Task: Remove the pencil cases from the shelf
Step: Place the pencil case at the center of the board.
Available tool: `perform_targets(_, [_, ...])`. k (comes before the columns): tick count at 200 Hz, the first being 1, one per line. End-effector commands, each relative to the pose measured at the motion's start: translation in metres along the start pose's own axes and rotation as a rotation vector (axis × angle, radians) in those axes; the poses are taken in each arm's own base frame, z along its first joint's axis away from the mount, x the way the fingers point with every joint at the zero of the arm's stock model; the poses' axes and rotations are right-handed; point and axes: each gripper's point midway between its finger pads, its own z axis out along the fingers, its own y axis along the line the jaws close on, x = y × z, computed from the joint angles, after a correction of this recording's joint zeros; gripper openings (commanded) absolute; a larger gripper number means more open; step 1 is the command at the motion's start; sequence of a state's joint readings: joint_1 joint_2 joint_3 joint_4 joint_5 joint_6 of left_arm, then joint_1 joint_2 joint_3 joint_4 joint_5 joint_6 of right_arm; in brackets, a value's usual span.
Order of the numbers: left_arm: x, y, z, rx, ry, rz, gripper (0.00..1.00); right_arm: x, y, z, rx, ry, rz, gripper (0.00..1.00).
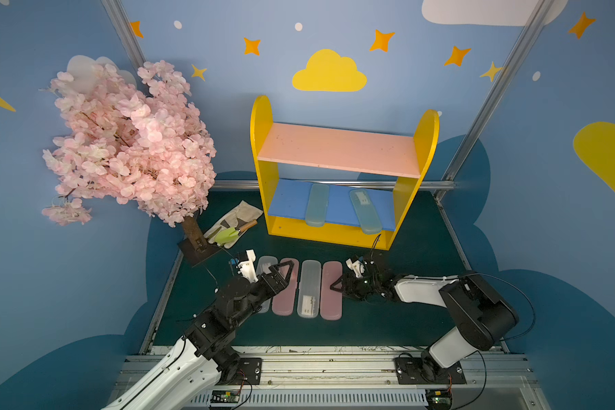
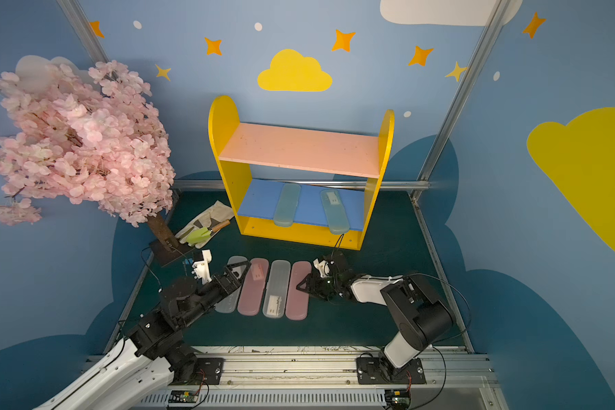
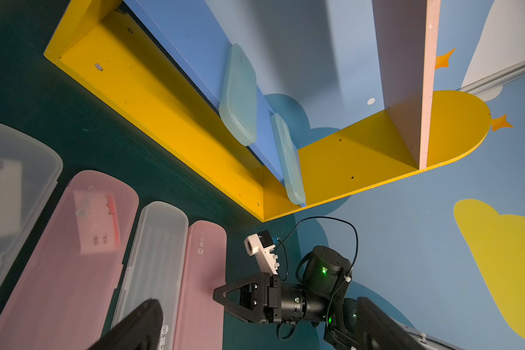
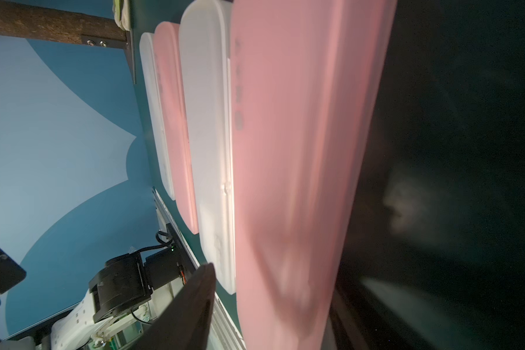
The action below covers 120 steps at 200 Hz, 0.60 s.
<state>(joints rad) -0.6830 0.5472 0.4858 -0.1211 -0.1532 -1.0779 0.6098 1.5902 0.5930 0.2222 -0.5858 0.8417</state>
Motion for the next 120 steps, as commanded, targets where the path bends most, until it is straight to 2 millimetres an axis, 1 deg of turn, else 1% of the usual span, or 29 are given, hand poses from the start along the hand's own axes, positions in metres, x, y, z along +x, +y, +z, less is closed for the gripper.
perform_targets(1, [-0.001, -0.005, 0.003, 0.014, 0.003, -0.01, 1.0, -0.003, -0.001, -0.011, 0.064, -0.018, -0.037, 0.64])
perform_targets(22, [0.0, -0.003, 0.006, -0.015, 0.013, -0.02, 1.0, -0.001, -0.007, -0.019, 0.113, -0.025, -0.049, 0.7])
perform_targets(47, [0.001, -0.006, 0.013, -0.022, 0.028, -0.027, 1.0, 0.002, -0.009, -0.031, 0.156, -0.042, -0.078, 0.79])
perform_targets(59, [0.001, -0.009, 0.019, -0.013, 0.03, -0.028, 1.0, 0.003, -0.008, -0.039, 0.176, -0.056, -0.104, 0.87])
perform_targets(71, [0.0, -0.013, 0.024, -0.004, 0.03, -0.03, 1.0, 0.003, -0.006, -0.048, 0.193, -0.073, -0.138, 0.93])
perform_targets(78, [-0.001, -0.015, 0.028, -0.002, 0.029, -0.026, 1.0, 0.003, -0.004, -0.053, 0.201, -0.086, -0.156, 0.98])
perform_targets(104, [-0.003, -0.018, 0.044, -0.023, 0.033, -0.021, 1.0, 0.0, 0.001, -0.076, 0.239, -0.159, -0.226, 0.98])
perform_targets(120, [-0.006, -0.022, 0.058, -0.009, 0.037, -0.033, 1.0, -0.004, 0.01, -0.093, 0.246, -0.219, -0.278, 0.98])
